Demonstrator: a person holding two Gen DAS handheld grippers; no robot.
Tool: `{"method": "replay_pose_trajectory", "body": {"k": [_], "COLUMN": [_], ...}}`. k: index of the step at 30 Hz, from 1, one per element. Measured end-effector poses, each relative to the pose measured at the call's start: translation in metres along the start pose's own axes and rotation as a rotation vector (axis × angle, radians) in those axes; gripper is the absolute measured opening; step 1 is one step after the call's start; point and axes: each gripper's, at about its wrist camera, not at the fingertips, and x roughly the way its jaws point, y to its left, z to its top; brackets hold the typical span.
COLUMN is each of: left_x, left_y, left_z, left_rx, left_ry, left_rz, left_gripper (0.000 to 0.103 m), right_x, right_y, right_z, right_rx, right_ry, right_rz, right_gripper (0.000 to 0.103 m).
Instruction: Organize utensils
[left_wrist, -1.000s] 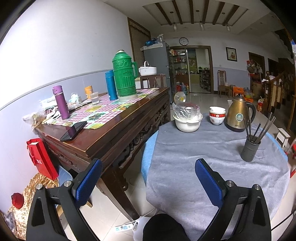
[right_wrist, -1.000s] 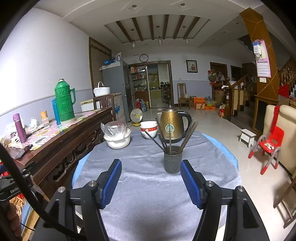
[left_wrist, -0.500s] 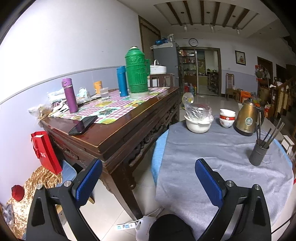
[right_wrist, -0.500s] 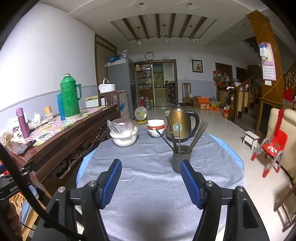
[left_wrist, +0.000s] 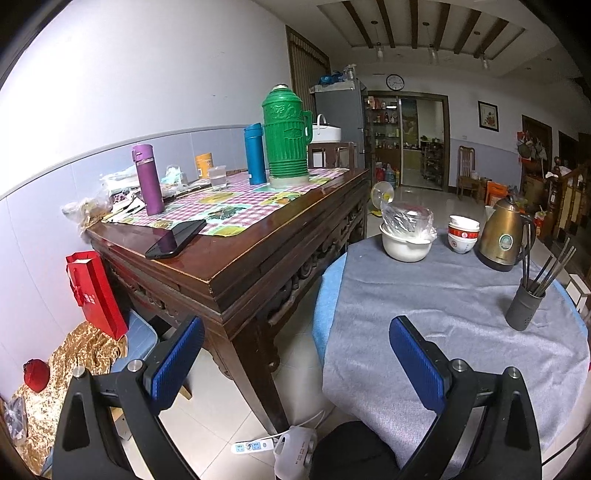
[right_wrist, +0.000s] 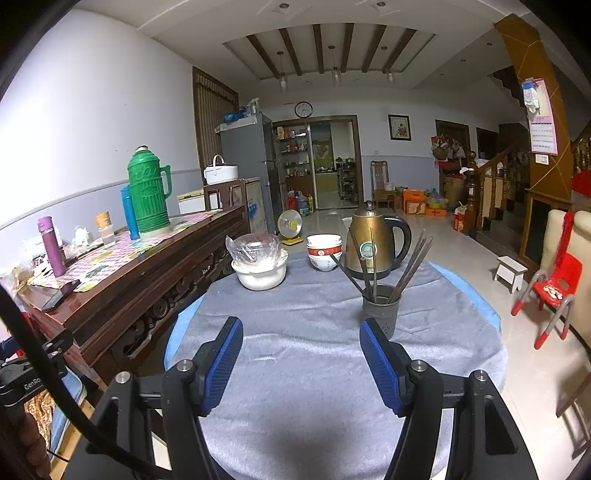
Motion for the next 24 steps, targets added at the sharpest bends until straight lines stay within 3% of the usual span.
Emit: {"method": "replay_pose_trajectory", "body": {"k": [24], "left_x": [-0.025], "left_y": [-0.038], "left_z": [0.009], "left_rx": [0.075], "left_ry": [-0.059], "left_rz": [-0.037], "left_gripper": [0.100], "right_x": [-0.015], "right_y": [-0.038], "right_z": [0.005], "right_rx": [0.077], "right_ry": [-0.044], "right_rz": [-0.059], "right_gripper": [0.069]}}
